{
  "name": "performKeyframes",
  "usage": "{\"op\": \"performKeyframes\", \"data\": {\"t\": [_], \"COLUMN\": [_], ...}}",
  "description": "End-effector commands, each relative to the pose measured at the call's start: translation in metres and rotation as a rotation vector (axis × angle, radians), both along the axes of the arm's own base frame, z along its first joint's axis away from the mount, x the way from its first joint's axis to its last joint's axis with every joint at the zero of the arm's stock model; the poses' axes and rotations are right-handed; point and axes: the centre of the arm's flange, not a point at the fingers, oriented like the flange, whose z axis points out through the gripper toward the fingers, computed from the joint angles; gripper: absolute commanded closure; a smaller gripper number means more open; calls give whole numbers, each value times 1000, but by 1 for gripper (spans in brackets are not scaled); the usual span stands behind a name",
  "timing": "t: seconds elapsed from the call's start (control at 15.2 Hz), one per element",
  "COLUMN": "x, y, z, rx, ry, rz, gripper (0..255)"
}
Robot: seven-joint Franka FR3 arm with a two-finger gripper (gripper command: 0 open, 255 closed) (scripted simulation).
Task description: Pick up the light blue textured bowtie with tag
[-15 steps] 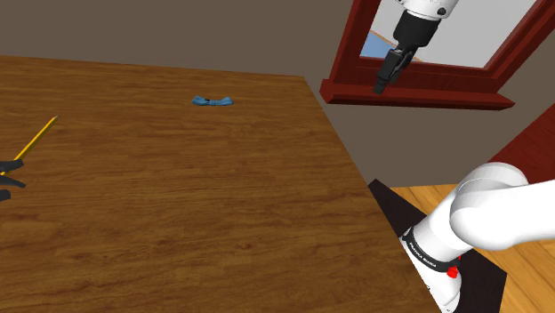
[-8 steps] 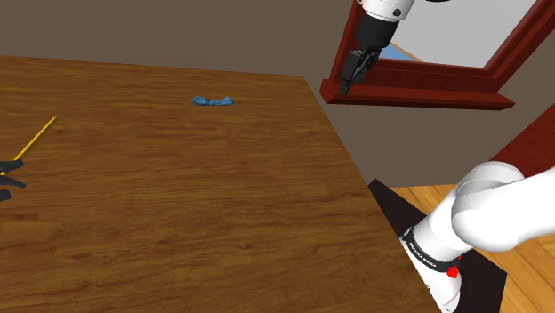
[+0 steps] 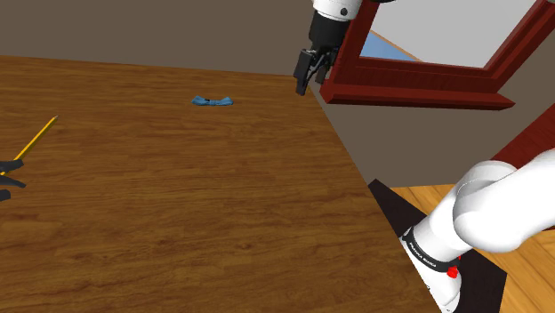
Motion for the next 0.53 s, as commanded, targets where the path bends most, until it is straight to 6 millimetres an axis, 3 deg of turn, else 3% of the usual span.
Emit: {"op": "performKeyframes", "data": {"t": [0.0, 0.46], "x": [17, 70], "y": [20, 90], "z": [-3, -12], "rx": [8, 32], "ry": [-3, -14], "rz": [10, 46], "gripper": [0, 0]}}
